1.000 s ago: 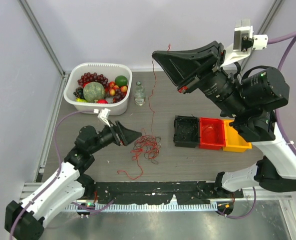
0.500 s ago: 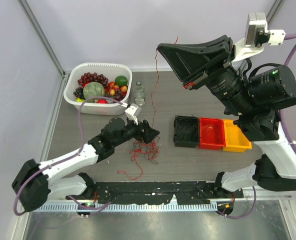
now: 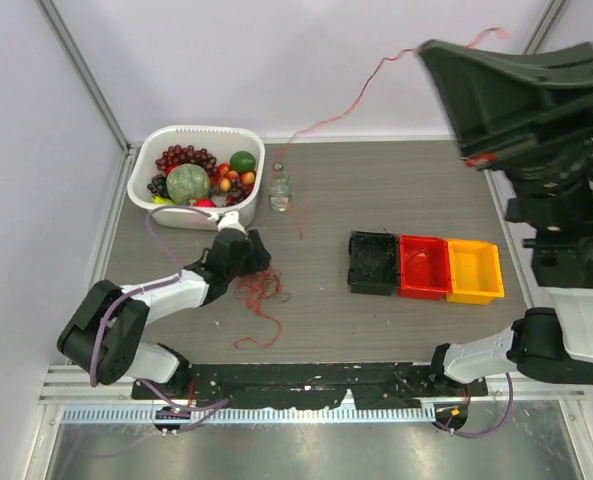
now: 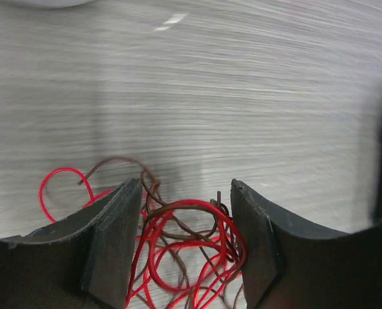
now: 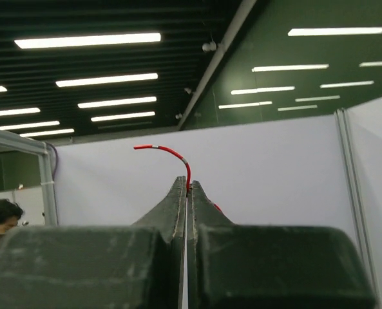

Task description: Untangle the cables

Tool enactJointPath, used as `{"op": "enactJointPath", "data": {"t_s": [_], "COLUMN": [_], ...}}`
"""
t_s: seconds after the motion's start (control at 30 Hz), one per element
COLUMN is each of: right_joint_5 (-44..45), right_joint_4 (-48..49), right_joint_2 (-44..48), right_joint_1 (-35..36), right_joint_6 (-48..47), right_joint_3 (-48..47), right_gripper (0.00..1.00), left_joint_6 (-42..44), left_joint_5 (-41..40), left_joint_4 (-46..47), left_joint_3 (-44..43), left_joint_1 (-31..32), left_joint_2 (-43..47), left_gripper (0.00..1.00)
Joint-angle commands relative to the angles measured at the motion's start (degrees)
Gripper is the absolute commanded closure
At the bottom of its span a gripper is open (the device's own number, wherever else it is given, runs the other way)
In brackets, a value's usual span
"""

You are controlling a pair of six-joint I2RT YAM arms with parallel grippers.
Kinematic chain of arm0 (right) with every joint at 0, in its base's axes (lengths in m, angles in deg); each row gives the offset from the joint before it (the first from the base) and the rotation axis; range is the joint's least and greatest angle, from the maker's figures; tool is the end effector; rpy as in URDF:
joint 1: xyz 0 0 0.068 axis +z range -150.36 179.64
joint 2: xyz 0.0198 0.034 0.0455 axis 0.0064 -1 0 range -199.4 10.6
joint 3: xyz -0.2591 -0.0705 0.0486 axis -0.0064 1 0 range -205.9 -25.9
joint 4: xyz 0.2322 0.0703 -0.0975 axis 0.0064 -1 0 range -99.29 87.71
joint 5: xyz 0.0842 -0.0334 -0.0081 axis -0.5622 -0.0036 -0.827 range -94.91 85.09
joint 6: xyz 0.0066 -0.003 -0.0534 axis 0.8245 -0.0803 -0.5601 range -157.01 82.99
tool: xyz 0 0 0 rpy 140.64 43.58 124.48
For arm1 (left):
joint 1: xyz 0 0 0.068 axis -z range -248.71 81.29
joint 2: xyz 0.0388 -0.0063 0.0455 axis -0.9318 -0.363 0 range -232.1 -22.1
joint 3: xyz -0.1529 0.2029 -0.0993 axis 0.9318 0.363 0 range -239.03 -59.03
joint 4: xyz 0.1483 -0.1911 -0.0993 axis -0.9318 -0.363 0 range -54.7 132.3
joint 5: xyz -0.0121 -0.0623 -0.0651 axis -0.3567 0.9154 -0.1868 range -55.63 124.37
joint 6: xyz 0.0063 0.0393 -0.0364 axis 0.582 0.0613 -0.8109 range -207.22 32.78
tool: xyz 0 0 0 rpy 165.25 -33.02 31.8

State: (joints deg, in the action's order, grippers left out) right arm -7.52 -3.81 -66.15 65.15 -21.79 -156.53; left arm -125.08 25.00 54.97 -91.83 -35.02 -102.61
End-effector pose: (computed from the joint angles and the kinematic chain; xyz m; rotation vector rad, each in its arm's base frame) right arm 0.0493 0.1120 0.6906 -0.3465 0.6259 1.3692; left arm 0.2320 -0.1477 0.1703 -0.1754 2.2161 -0.5276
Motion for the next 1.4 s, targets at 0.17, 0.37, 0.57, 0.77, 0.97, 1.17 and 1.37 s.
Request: {"op": "enactJointPath", "data": {"t_s": [0.17,0.37,0.57,0.77,0.97,1.17,1.37], "right_joint_5": [1.7,6.7,15.9,23.9,28.4,32.7,44.1], "right_joint_4": [13.2,9.4,2.1,-3.2,-3.8,-4.5,-2.4], "right_joint_2": [12.8,14.8,15.8,19.4,22.6,21.6,18.4], "right_joint_1": [0.0,0.1,0.1,0.1,0.1,0.1,0.0], "right_joint_6": [-3.4,-5.8,-11.4,-14.0,-16.3,-20.0,-28.9], "right_joint_3": [7.2,17.8,29.1,38.1,41.4,37.8,35.3], "right_gripper": [0.99,0.99,0.99,0.99,0.99,0.99,0.99], "left_joint_6": [-10.1,-9.9,-7.4,-5.8,-6.0,-6.6,-7.0], "left_joint_5": [-7.6,-9.2,-8.3,-3.5,1.9,5.6,7.2], "left_joint_4": [-12.5,-22.3,-30.3,-37.5,-39.0,-38.2,-38.2], "left_joint_3": [6.4,5.6,2.2,-1.9,-3.3,-4.2,-4.1], "left_joint_1": [-5.2,-5.3,-5.3,-5.3,-5.3,-5.3,-5.3], "left_joint_2": [17.9,32.1,46.6,52.6,53.6,51.8,51.5], "left_gripper": [0.38,0.32,0.15,0.04,0.00,0.00,0.00]}}
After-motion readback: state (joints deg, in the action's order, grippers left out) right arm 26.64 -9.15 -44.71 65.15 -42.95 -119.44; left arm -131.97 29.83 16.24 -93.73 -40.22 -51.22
